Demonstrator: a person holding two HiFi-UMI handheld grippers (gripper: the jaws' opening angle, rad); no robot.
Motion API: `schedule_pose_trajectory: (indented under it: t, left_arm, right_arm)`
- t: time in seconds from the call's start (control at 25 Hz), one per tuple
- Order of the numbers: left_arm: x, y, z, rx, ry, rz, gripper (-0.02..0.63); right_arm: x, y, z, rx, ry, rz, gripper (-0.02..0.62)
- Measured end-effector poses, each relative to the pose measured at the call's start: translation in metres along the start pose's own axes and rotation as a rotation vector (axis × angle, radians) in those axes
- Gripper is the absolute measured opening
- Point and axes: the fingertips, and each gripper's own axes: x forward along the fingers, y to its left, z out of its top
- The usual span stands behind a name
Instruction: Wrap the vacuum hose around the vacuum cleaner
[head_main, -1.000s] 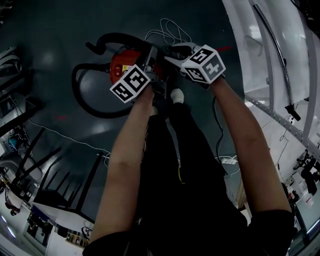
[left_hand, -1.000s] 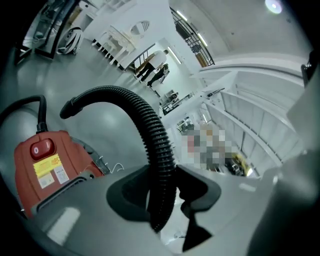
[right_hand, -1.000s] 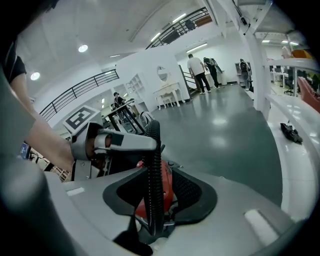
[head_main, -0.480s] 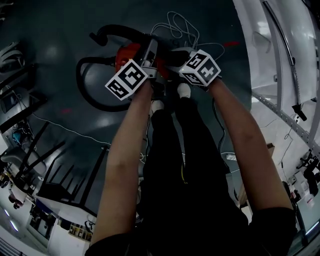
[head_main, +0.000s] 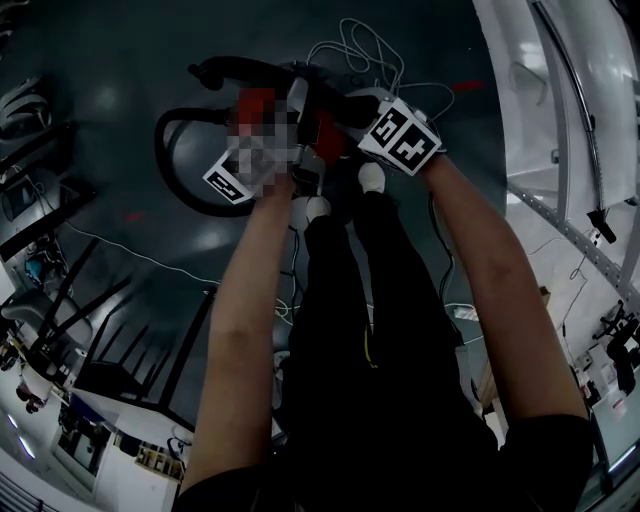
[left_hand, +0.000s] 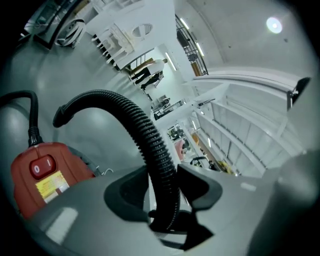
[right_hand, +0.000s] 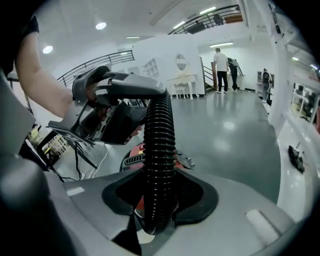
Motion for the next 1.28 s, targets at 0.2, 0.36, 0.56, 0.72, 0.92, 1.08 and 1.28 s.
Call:
schedule_pose_trajectory:
  t: [0.2, 0.36, 0.56, 0.72, 0.92, 1.08, 1.28]
  left_arm:
    - [-0.010, 0.004, 0.002, 0.006, -0.009, -0.057, 0.190]
    - [-0.019, 0.003, 0.003, 0.006, -0.032, -0.096, 0.199]
    - [-0.025, 0.000, -0.018, 0.395, 0.126, -0.101, 0.256]
    - [-0.039, 0.005, -0.015, 0.640, 0.182, -0.062, 0.258]
    - [-0.053, 0.020, 0.007, 0.943, 0.201, 0.049, 0.314]
    - [-0.061, 0.034, 0.039, 1.109, 0.203, 0.151, 0.356]
    - [-0.055, 0.046, 0.057, 1.214, 0.279, 0.170, 0.393]
  right_arm:
    - [-0.006, -0.003, 0.009, -0.145, 0.033, 0.006, 0.169]
    - [-0.011, -0.005, 0.018, -0.241, 0.057, 0.022, 0.167]
    - [-0.017, -0.010, 0.021, -0.261, 0.063, 0.038, 0.167]
    - [-0.016, -0.013, 0.028, -0.207, 0.046, 0.026, 0.167]
    - [-0.016, -0.005, 0.053, -0.216, -0.012, 0.049, 0.167]
    - [-0.020, 0.000, 0.072, -0.227, -0.038, 0.089, 0.167]
    - [-0.031, 0.002, 0.087, -0.258, -0.041, 0.143, 0.167]
